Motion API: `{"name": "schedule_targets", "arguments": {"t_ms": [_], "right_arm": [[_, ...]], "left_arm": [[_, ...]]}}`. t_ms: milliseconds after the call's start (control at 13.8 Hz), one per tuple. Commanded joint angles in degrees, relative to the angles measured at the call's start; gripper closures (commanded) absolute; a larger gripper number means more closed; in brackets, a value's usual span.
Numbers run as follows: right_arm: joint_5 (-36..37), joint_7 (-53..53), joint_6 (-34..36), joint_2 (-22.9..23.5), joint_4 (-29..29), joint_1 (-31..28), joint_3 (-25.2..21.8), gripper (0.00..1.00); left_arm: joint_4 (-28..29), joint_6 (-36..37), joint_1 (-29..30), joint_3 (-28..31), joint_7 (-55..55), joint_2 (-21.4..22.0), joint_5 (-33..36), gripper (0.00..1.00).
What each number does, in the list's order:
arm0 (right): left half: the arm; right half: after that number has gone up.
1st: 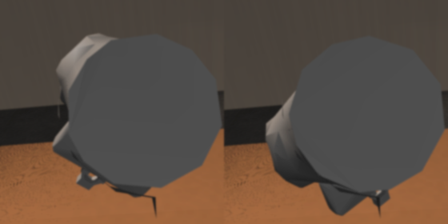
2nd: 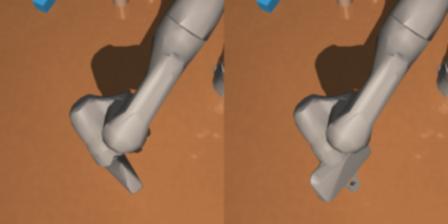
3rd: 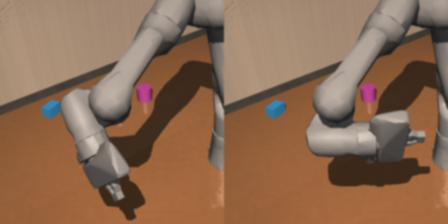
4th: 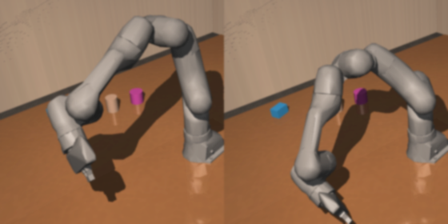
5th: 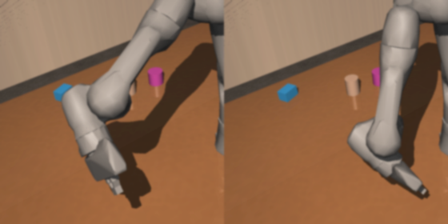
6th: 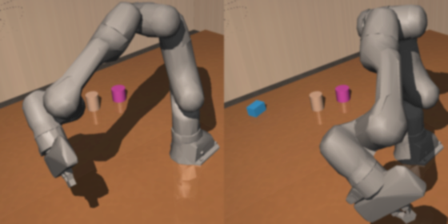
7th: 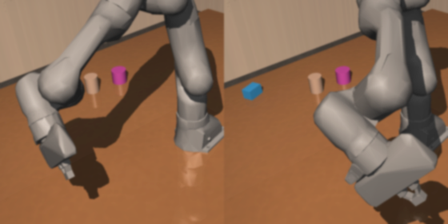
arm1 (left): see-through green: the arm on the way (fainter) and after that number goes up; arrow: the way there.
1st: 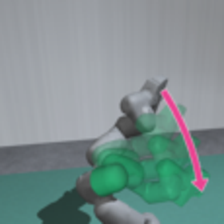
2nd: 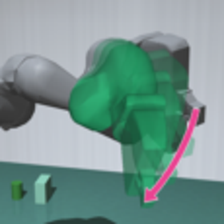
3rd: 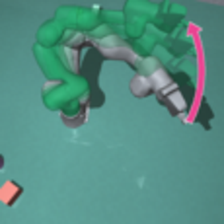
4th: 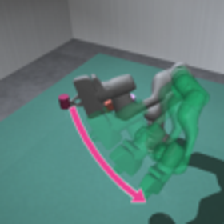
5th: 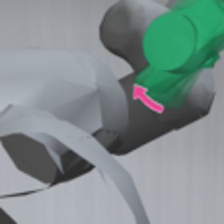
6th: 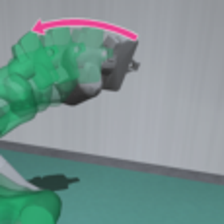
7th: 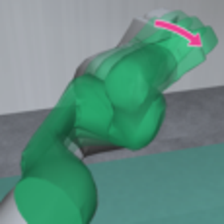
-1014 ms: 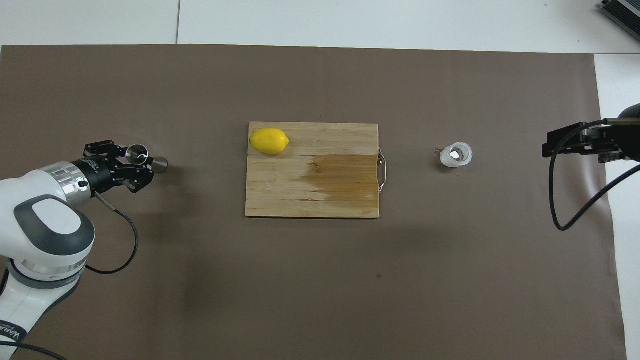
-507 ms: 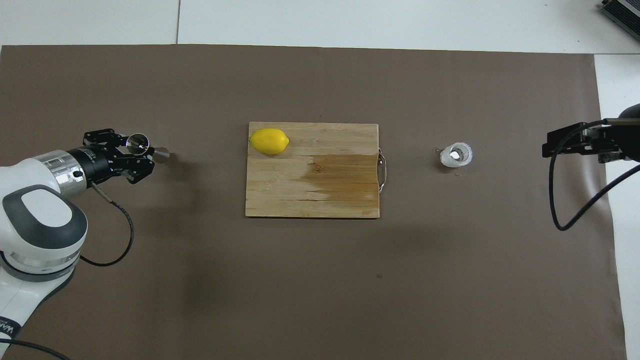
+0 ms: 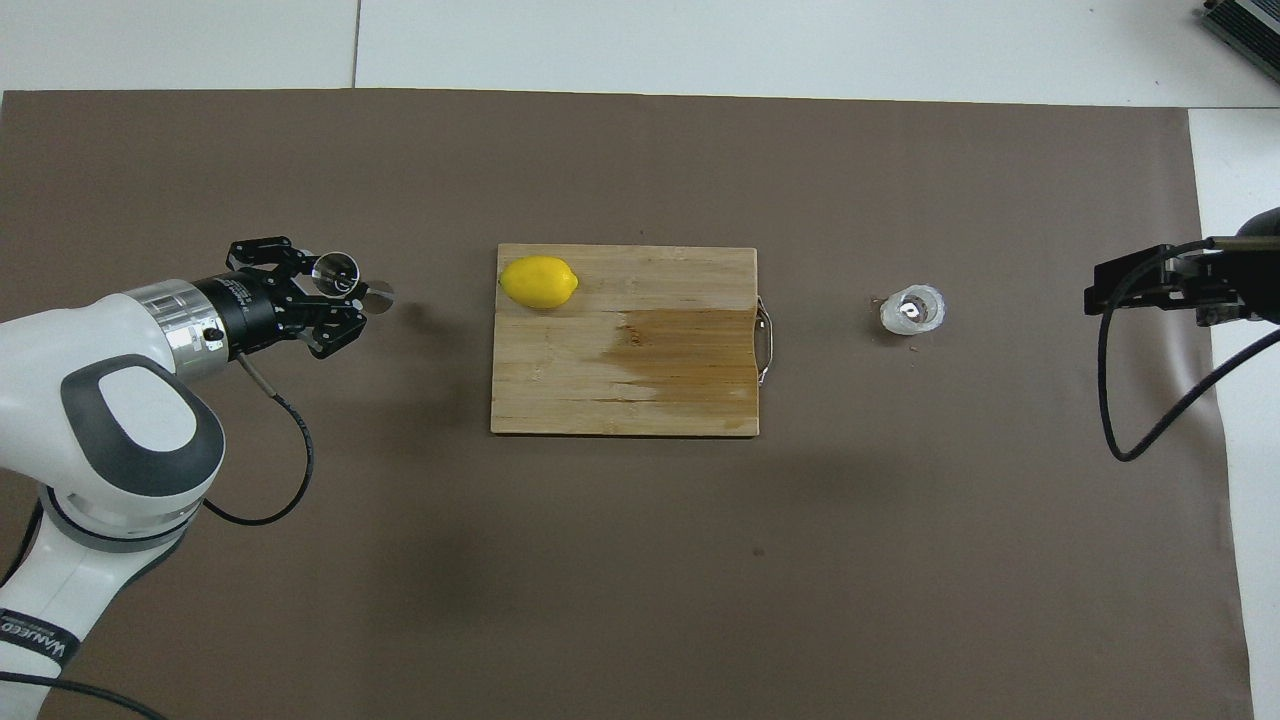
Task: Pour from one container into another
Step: 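Lift the silver cup with the left gripper toward the cutting board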
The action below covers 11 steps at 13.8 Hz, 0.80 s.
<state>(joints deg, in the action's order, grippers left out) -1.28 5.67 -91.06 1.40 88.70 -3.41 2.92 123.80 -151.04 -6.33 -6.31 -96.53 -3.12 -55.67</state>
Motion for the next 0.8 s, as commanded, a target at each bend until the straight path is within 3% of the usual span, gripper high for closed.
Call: {"name": "schedule_targets", "arguments": {"t_ms": [0,435,725], "right_arm": [[0.14,0.84,0.35,-0.61,0.34,-0.45,0.42,0.00],[0.14,0.84,0.44,-0.61,0.34,-0.54,0.42,0.00],[0.14,0.84,0.44,-0.61,0.34,-0.45,0.42,0.00]], "left_arm": [[-2.68,1.97,-3.85,0.69,-3.82,-0.04,0.29,1.00],[-7.87,1.02,-14.66,0.69,-17.17,-2.06,9.16,1.00],[-9.54,-4.07,-21.25,0.69,-23.07,-3.55,11.46,1.00]]}}
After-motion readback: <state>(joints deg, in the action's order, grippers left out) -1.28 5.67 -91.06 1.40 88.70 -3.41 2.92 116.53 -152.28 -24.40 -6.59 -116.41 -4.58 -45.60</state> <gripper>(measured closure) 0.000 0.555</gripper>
